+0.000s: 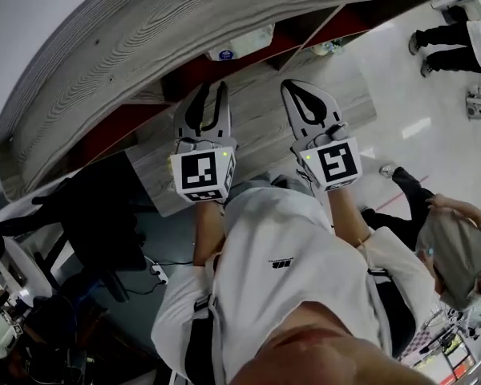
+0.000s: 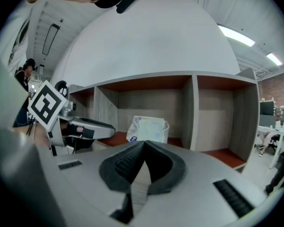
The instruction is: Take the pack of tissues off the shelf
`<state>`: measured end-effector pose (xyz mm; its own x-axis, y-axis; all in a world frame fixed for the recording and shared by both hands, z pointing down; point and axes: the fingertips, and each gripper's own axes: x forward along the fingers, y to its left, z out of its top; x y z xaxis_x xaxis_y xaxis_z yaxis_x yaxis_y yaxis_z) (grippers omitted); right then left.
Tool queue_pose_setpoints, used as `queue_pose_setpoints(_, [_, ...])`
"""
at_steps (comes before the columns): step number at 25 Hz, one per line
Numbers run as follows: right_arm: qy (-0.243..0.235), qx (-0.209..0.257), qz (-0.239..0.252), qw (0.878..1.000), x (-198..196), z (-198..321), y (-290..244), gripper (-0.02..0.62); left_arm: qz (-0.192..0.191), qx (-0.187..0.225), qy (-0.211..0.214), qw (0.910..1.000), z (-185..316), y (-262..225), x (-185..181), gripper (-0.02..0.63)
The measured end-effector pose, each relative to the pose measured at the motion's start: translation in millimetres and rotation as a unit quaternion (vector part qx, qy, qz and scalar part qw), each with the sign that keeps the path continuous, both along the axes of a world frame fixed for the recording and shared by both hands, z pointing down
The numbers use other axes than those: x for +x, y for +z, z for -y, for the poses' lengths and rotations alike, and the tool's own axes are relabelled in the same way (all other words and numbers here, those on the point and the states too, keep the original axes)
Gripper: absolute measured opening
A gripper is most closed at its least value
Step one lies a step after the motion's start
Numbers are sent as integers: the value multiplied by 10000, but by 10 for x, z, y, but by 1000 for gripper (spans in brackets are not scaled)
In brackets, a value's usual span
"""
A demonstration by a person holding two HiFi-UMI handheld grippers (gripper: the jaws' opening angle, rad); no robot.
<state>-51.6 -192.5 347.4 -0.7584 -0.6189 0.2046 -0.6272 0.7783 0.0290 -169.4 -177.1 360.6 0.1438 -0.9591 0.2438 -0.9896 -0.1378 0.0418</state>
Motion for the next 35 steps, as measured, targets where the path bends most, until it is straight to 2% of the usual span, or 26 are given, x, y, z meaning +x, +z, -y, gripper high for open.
queue_pose_setpoints(7, [10,-15,59,10000,-40,113,-10,25,-42,-46,-99,9999,181,35,-65,104])
queue_pose_setpoints(13, [-76,-75,99,9999,-66,176,-11,25,-7,-136,-366,9992,304,81,-170,106])
queue_pose_setpoints(23, [-626,-234,165,9976,-99,290,17,25,111,-475,-911,9947,422,237,-279,135])
queue_pose_setpoints(30, [-830,-349,235,9957,-73,376,25,25,168,-653,-1151,9911,506,274,-291,158])
queue_pose_setpoints(35, [-919,-352,330,9946,-62,433,-12,25,381,-830,-1211,9884,584,294,-274,166])
